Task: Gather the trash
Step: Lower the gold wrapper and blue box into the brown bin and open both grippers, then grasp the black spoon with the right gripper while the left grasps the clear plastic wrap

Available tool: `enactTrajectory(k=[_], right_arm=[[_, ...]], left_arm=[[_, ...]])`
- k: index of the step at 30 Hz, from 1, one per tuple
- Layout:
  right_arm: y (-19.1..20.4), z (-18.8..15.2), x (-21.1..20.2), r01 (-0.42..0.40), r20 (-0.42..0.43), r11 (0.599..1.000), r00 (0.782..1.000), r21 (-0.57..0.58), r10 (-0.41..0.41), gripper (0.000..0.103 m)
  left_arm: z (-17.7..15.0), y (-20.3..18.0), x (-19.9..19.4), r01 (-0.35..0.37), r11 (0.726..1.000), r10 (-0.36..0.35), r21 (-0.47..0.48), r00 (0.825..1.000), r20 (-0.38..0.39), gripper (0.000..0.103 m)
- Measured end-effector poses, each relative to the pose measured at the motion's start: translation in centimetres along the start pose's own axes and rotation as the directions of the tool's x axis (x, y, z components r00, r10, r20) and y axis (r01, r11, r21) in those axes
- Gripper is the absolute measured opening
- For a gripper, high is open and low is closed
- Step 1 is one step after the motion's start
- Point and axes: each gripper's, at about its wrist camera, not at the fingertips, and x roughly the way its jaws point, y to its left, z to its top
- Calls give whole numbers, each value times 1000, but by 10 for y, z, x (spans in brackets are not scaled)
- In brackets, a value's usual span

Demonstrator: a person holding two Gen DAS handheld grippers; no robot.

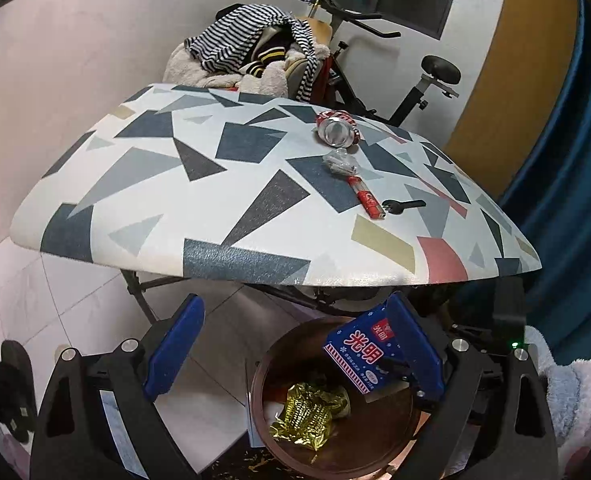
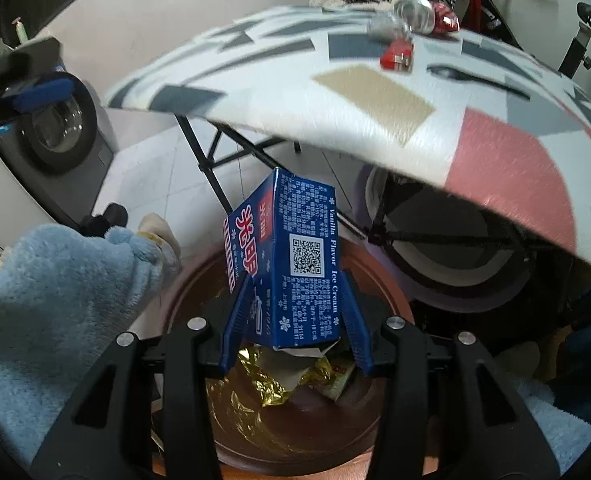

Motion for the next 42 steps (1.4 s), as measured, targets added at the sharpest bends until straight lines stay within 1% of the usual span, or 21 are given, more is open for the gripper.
enactTrajectory(k=[3,4,5,6,7,8,10,14,17,19,21,24,26,27,29,33,34,36,37,39,42], right_arm=[[-2,-2,1,3,1,1000,1000,8,-3,50],[-3,-1,1,3,6,1000,1000,14,-3,59],[-4,-1,0,2,11,1000,1000,18,-2,70],[-6,-1,-1,3,22,1000,1000,26,-3,76],[-7,-2,-3,7,32,999,999,31,-8,86],[-8,-2,-6,13,45,999,999,39,-15,92],[-9,0,-7,22,57,999,998,47,-24,97],[-12,4,-12,44,77,997,996,66,-49,97],[-15,7,-18,72,89,994,993,78,-79,97],[-16,9,-23,117,99,989,987,86,-126,97],[-18,12,-32,137,124,985,981,103,-149,97],[-28,16,-44,114,148,987,980,116,-130,97],[-34,20,-49,100,158,988,980,115,-118,97],[-40,25,-56,94,178,989,978,111,-113,97],[-44,31,-62,95,187,990,976,107,-114,97],[-62,57,-77,88,214,993,971,82,-103,97],[-71,70,-78,125,210,991,968,58,-134,97],[-78,83,-76,140,173,990,974,28,-143,97],[-85,94,-72,170,141,986,976,3,-168,97],[-94,110,-65,239,116,970,965,-36,-234,97],[-112,131,-50,271,80,957,961,-102,-264,97]], left_arm=[[-1,4,0,-1,1000,1,-24,1000,2,90],[-1,5,1,-2,1000,2,-28,1000,4,90],[-1,5,1,-3,1000,3,-29,1000,6,90],[-1,5,1,-5,1000,5,-29,1000,7,90],[-1,5,1,-6,1000,6,-28,1000,7,90],[-1,5,2,-5,1000,6,-26,1000,8,90],[-2,4,3,-4,1000,4,-20,1000,5,91],[-2,1,4,-19,1000,19,-1,1000,12,97],[-2,-1,3,-43,999,42,31,999,20,97],[-1,-2,3,-60,997,59,45,998,24,97],[0,-2,3,-73,996,72,52,997,29,97],[4,0,3,-81,995,80,50,996,32,97],[9,1,2,-90,995,87,46,995,48,97],[14,2,1,-91,995,88,43,994,60,97],[21,3,1,-86,995,82,46,994,65,97],[33,3,2,-103,993,97,65,991,87,97],[36,4,3,-102,992,96,68,991,89,97],[40,5,5,-101,992,94,73,991,91,97],[41,5,6,-99,992,92,73,992,90,97],[43,6,9,-90,993,84,70,993,86,97],[45,10,15,-86,995,81,58,994,78,97]])
